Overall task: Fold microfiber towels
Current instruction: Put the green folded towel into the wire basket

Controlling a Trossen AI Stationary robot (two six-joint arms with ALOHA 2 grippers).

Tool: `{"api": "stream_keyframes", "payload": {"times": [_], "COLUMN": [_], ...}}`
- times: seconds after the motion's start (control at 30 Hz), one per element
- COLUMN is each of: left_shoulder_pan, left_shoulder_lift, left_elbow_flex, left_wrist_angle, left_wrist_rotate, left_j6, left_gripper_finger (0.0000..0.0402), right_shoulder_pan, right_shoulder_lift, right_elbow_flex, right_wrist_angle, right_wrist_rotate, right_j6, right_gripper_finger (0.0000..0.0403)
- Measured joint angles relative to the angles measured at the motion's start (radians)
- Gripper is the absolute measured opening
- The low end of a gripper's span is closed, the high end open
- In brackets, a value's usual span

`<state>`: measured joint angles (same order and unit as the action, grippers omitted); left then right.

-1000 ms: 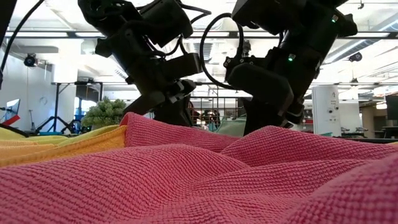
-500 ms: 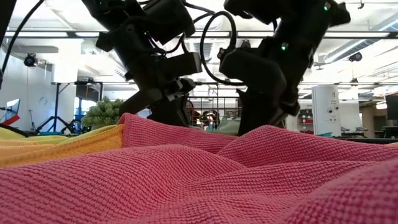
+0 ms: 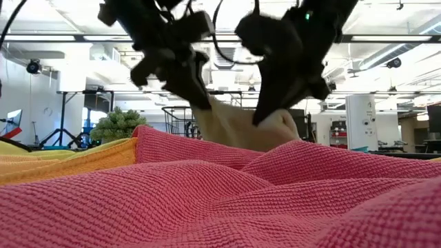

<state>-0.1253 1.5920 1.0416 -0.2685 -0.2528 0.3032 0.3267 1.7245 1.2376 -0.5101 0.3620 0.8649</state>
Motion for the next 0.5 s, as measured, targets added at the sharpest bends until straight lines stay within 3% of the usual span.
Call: {"api": "stream_keyframes", "payload": {"times": [0.2,0.5], "left_shoulder_pan": [0.000,-0.001], "left_shoulder_lift": [-0.086,-0.224], "left_elbow_flex": [0.001,0.033], "left_wrist_angle": [-0.060,-0.119], "left_wrist_rotate": [-0.011,-0.009], "left_j6": [0.021,0.026], "left_gripper_finger": [0.0001,0.0001], "right_shoulder_pan": [0.000,-0.004], "right_shoulder_lift": [-0.060,-0.072], "right_elbow_flex": [0.059,0.342], "right_wrist_angle": [-0.088,-0.424], "right_wrist_rotate": [0.009,0.054], "right_j6": [0.007,-0.053], "right_gripper_finger": [0.0012,0.0011]}}
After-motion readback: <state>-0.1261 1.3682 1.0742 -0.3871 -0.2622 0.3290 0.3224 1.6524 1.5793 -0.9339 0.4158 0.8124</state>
